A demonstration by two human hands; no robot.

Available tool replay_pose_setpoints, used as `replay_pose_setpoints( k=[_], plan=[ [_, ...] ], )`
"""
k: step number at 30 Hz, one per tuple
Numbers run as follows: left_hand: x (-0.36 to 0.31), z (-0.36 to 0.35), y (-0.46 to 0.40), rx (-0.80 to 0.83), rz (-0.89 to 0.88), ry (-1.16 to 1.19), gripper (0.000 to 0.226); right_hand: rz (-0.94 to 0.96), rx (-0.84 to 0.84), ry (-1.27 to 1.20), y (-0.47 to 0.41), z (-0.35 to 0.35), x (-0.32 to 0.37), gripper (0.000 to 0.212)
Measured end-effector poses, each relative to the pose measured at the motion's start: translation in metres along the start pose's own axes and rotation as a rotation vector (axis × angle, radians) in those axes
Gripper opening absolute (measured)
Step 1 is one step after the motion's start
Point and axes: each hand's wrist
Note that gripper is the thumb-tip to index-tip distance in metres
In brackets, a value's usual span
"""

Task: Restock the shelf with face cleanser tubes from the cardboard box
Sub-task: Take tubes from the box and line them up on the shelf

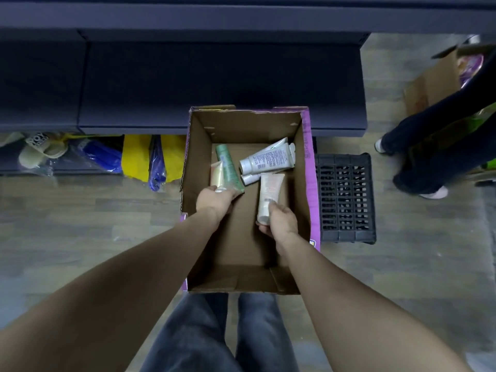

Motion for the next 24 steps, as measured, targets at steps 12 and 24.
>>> replay_pose_setpoints(
  k=[12,24],
  plan=[
    [-0.016,0.018,0.04,0.167,-0.008,0.225,0.042,-0.023,0.263,0.236,0.047,-0.005,0.033,0.052],
    [-0.006,0.046,0.086,0.257,-0.003,0.007,0.06,0.417,-0.042,0.608,0.085,0.013,0.044,0.048]
  ],
)
Point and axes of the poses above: each hand's wrist, its own y-axis away from the middle knuckle, its own z-axis out of the back of the hand, x = y × z, and after that the axes turned 11 degrees about -y, right-handed
